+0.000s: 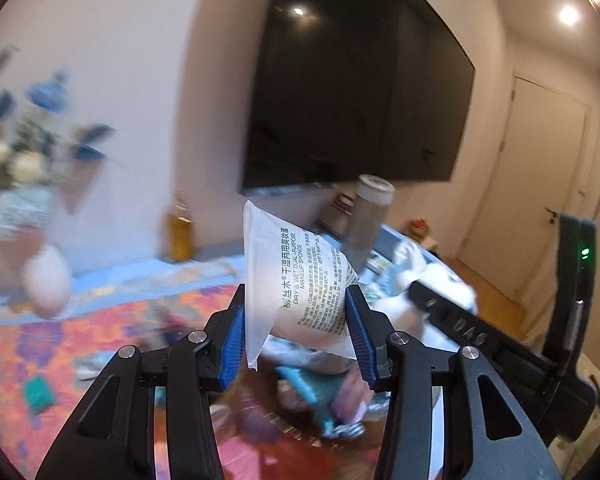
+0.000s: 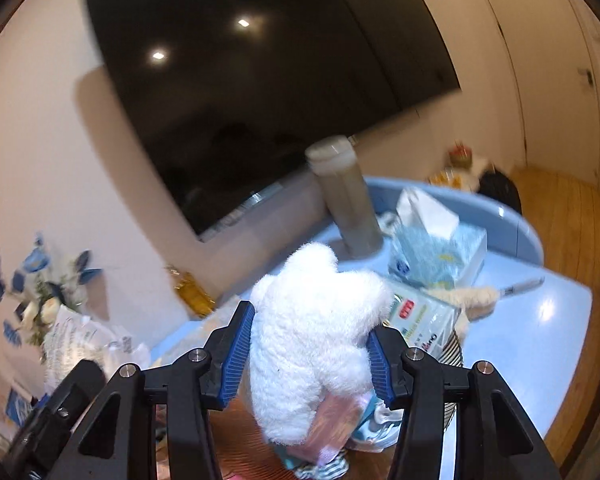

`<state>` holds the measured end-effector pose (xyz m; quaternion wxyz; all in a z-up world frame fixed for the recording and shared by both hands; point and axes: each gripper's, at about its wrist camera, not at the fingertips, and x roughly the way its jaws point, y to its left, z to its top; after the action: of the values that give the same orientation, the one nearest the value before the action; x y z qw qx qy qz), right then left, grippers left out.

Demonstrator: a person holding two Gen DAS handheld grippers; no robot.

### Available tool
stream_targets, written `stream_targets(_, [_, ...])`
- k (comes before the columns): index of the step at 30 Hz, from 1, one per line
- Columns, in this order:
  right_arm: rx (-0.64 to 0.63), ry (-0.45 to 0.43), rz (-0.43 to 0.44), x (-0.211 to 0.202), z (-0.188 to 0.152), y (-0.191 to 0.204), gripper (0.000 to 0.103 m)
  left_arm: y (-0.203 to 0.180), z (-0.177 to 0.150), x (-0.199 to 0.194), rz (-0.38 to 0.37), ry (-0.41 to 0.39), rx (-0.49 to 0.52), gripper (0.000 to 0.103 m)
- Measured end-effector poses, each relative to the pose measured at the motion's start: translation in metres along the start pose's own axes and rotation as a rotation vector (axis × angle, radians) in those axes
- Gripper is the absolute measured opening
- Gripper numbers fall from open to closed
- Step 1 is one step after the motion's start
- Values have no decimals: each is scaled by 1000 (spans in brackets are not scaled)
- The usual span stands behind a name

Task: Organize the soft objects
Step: 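Carry the cotton-pad bag and white plush over the glass bowl, then open both grippers to drop the bag and plush into the bowl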

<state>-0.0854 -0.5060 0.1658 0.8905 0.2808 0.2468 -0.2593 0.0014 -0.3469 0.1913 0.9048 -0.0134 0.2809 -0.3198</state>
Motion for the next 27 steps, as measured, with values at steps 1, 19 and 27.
stream_targets(1, [10,26,-12,9,-1,-6,51,-1,-1,12,4,17,-5,43])
stream_targets(19, [100,77,9,-20,-20,-52,83,-5,-25,0,-85,90,17,86])
stream_targets(27, [28,60,107,-59,-41,-6,88,37,-42,-97,-10,-19,-35,92])
